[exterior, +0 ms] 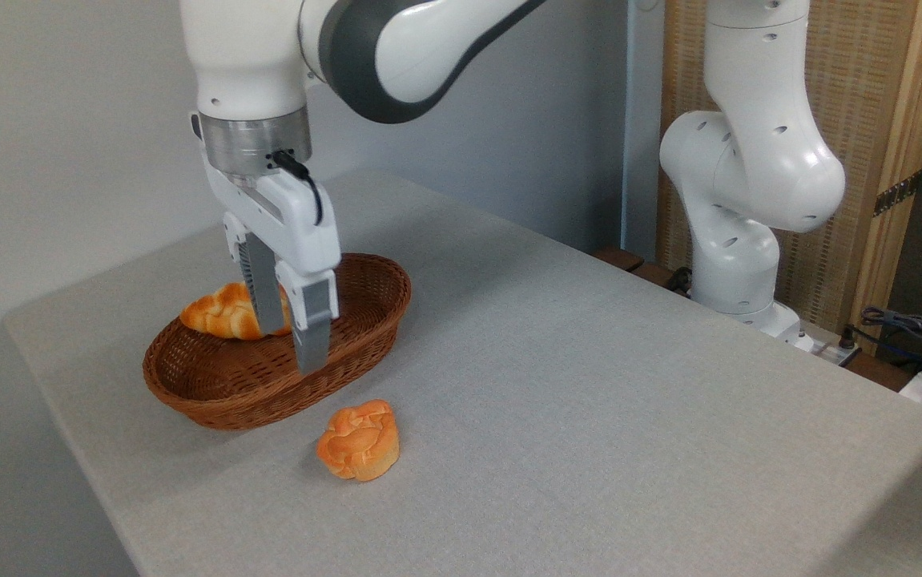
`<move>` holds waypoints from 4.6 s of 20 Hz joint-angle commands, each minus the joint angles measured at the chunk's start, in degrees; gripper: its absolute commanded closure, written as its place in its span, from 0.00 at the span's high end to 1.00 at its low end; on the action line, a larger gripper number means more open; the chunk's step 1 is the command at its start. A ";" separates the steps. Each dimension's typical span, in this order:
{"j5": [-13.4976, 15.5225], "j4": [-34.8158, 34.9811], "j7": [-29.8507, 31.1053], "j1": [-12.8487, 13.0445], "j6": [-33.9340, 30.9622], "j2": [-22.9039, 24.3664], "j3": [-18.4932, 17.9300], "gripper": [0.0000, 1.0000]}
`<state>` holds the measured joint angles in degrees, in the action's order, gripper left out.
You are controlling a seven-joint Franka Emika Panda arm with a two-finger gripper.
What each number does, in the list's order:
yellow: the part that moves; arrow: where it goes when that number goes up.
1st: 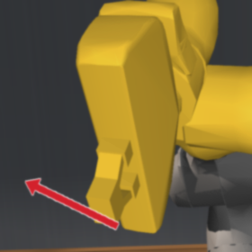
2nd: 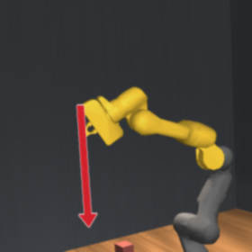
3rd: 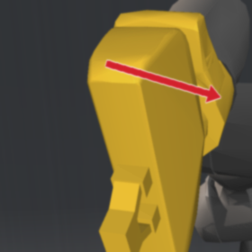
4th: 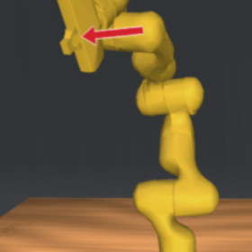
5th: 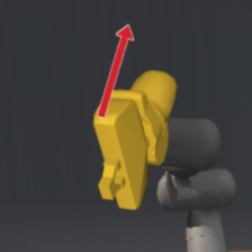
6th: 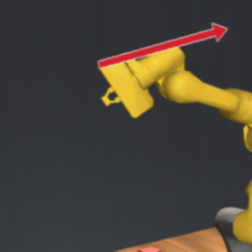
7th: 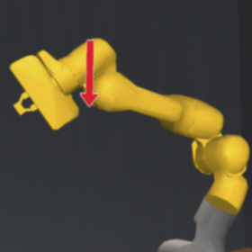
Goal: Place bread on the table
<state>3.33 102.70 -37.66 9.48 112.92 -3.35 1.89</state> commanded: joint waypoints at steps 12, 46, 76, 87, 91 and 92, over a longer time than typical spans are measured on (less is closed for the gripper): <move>3.70 0.83 -13.49 0.01 0.11 -2.18 15.94 1.00; -2.54 0.75 -13.23 2.21 8.99 -11.15 16.57 1.00; 0.01 -0.13 -8.92 1.07 8.46 -7.99 16.22 0.28; 3.70 -0.05 -7.96 1.15 -1.63 1.05 7.26 0.30; 3.79 0.13 -8.13 1.15 -7.18 3.00 0.50 0.35; 3.79 0.22 -8.22 1.24 -7.80 3.09 -1.00 0.37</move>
<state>5.76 102.15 -46.42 10.05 107.65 -1.62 5.58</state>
